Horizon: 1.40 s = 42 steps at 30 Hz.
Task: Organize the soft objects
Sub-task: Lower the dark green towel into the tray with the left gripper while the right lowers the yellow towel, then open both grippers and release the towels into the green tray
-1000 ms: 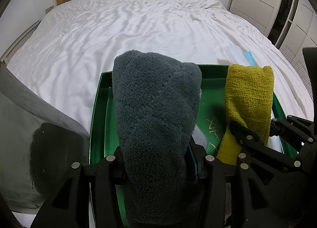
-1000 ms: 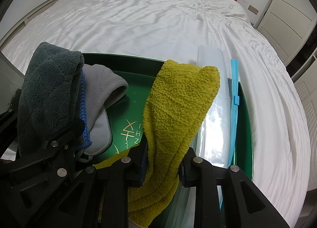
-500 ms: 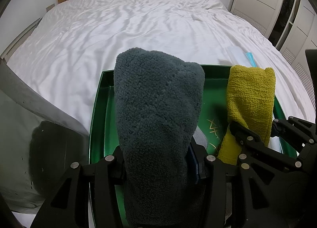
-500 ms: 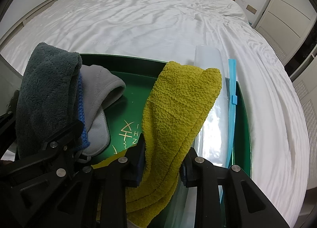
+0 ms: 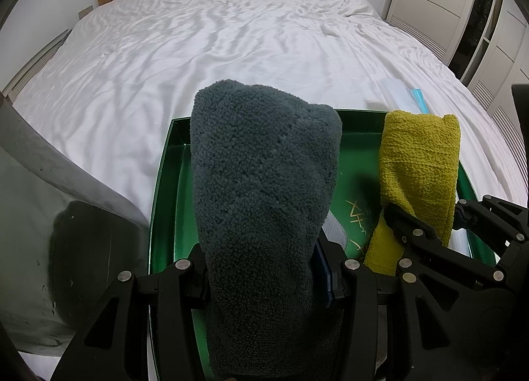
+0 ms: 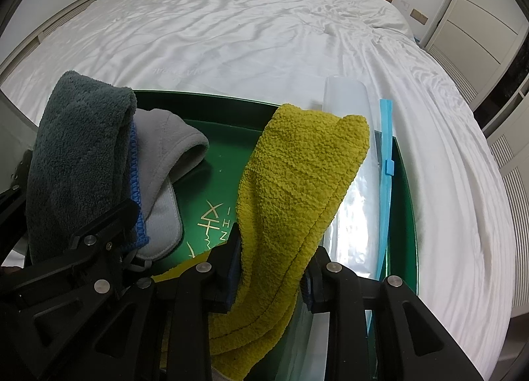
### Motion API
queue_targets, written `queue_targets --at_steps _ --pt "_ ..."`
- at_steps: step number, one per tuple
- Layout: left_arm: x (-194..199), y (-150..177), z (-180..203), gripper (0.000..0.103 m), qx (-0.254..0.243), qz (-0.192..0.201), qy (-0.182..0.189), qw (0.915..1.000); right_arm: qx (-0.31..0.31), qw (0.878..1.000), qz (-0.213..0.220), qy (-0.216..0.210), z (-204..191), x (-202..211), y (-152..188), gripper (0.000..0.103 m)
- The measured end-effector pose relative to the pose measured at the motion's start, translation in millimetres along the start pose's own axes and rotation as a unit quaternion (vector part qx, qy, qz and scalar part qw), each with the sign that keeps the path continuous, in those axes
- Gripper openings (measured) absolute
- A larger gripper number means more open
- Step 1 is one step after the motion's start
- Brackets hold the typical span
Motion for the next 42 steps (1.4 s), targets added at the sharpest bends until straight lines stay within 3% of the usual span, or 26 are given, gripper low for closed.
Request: queue_targets --at_steps 9,42 --pt "1.5 -1.9 -2.6 0.048 0.01 0.005 -0.006 0.9999 -0.003 1.0 0.002 0.002 1.3 2.5 1.0 0.033" --pt "11.6 -5.4 -1.0 0.049 0.015 0.02 -0.011 0.9996 -0.006 0.999 0.024 0.027 -5.0 31.7 9.4 0.039"
Point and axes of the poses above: each gripper's, at about its wrist camera, not at the fingertips, and x roughly against the way its jaws point, z to its right, y to its underside, the point moved 5 cm from there along -x, roughly the way its jaws point, and after that the axes turned 14 degrees about x, right-handed, at the moved point
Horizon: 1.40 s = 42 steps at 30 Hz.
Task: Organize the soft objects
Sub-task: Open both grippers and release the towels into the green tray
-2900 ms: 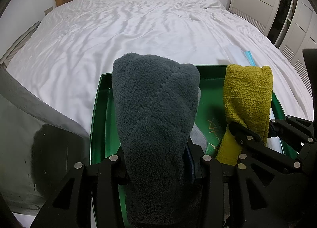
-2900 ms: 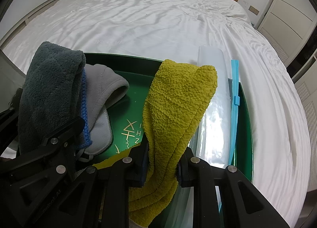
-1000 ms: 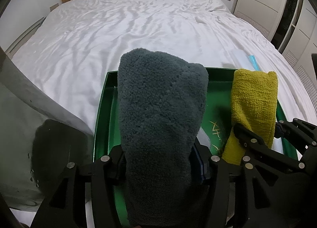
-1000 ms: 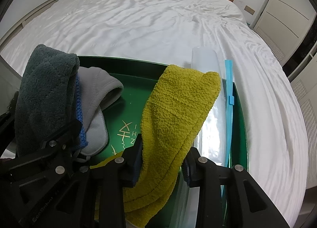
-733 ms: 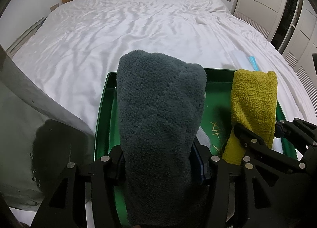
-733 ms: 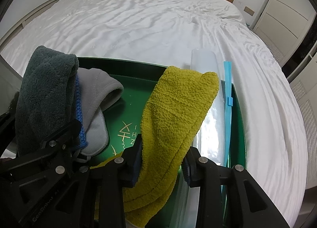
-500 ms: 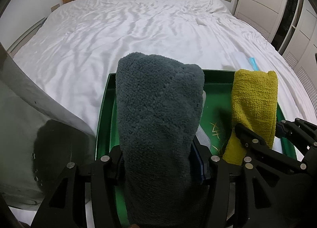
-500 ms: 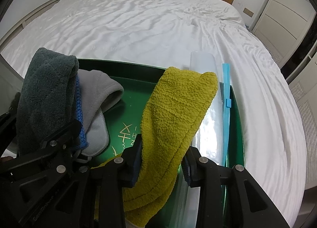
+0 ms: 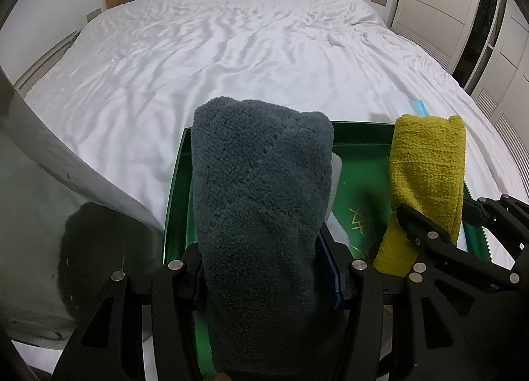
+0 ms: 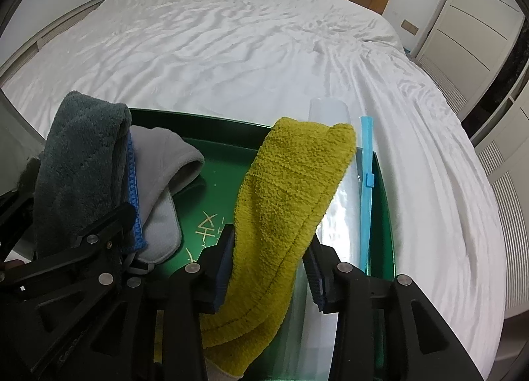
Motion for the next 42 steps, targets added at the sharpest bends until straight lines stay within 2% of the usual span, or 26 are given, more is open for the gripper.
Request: queue_targets --at_steps 17,34,42 --pt "26.0 -5.7 8.5 0.049 -0.007 0.026 0.004 0.9996 -0.021 0.999 0.03 0.02 10.9 40.4 2.3 0.047" --pt "30.6 -6.1 10.1 0.051 -0.011 0.037 0.005 0.9992 -0.038 0.998 0.048 0.013 18.6 45.5 4.7 0.053" --pt "44.2 -7.7 15.4 0.061 -0.014 0.058 -0.001 0.9982 -0.048 0.997 0.053 0.03 24.5 57.2 9.6 0.058"
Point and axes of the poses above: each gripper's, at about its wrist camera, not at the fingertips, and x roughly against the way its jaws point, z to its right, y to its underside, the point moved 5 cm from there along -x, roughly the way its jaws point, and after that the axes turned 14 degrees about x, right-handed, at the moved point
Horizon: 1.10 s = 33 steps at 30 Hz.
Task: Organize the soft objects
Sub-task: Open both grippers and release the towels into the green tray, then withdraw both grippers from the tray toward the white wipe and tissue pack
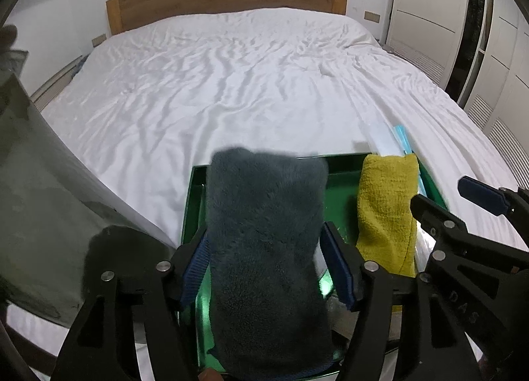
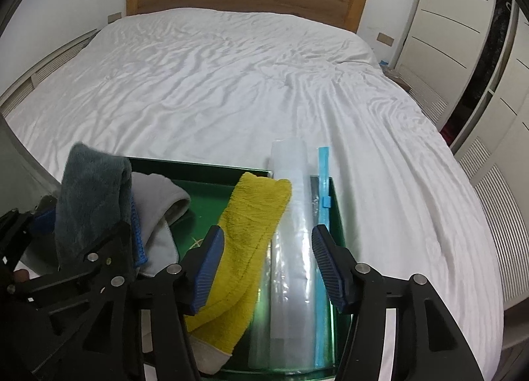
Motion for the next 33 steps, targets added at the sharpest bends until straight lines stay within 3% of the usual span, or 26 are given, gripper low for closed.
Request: queue_targets --at_steps 4,16,25,33 --pt "12.9 -5.1 3.4 0.066 -0.001 0.016 0.005 0.9999 -0.009 1.0 0.002 0.008 4.7 8.8 1.6 0.06" --pt "53.8 -3.0 16.3 0.066 -0.01 0.029 0.028 0.9991 -0.004 0.999 0.002 0.035 6.8 51.8 11.1 0.062" --pt "104.9 3.5 28.9 0.066 -0.02 0.03 0.062 0.9974 -0.016 0.998 0.005 0.066 18.6 111.3 23.7 0.064" --pt "163.3 25.2 5.0 0.066 -0.022 0.022 0.092 0.9953 -0.008 0.997 0.017 0.069 -4.3 170.8 40.7 0.064"
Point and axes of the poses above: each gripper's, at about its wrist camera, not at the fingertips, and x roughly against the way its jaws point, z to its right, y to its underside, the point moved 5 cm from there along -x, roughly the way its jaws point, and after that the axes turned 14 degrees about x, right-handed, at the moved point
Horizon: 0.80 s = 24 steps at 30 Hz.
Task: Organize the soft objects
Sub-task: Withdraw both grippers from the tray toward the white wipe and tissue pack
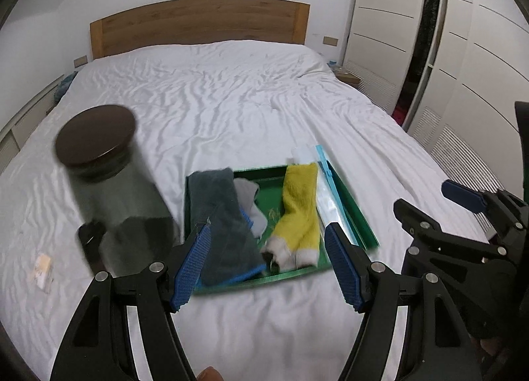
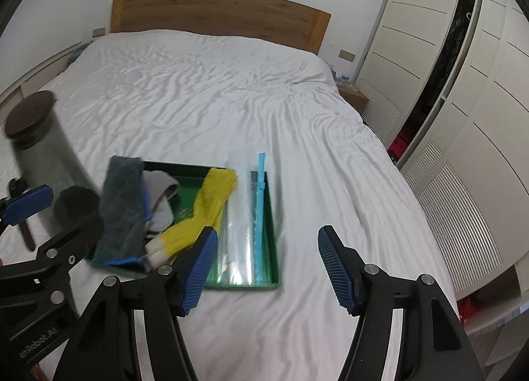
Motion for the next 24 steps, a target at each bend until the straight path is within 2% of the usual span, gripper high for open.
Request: queue_targets --at_steps 7,12,18,21,24 --pt "62.5 25.9 -32.3 0.066 -0.027 0.012 0.002 0.9995 0.008 1.0 0.018 -0.014 -30.7 66.2 23.9 0.065" --pt "97.1 42.6 -71.2 0.066 -0.047 0.017 -0.005 0.9987 0.019 0.999 0.03 -0.036 -60.3 105.4 38.5 0.065" --pt "133.5 51.1 -158.0 0.066 -0.035 0.014 -0.045 0.9983 0.029 0.995 0.044 -0.084 -111.4 143.6 52.4 0.066" --pt "138.1 58.9 -206.4 0.066 -0.015 0.003 -0.067 0.9976 0.05 0.991 0.051 -0.11 -145.9 154.9 53.4 0.066" --pt "133.9 73.0 -246.2 0.066 0.002 -0.016 -0.072 0.9973 0.07 0.987 0.055 -0.137 -177.8 163.9 53.9 0.066"
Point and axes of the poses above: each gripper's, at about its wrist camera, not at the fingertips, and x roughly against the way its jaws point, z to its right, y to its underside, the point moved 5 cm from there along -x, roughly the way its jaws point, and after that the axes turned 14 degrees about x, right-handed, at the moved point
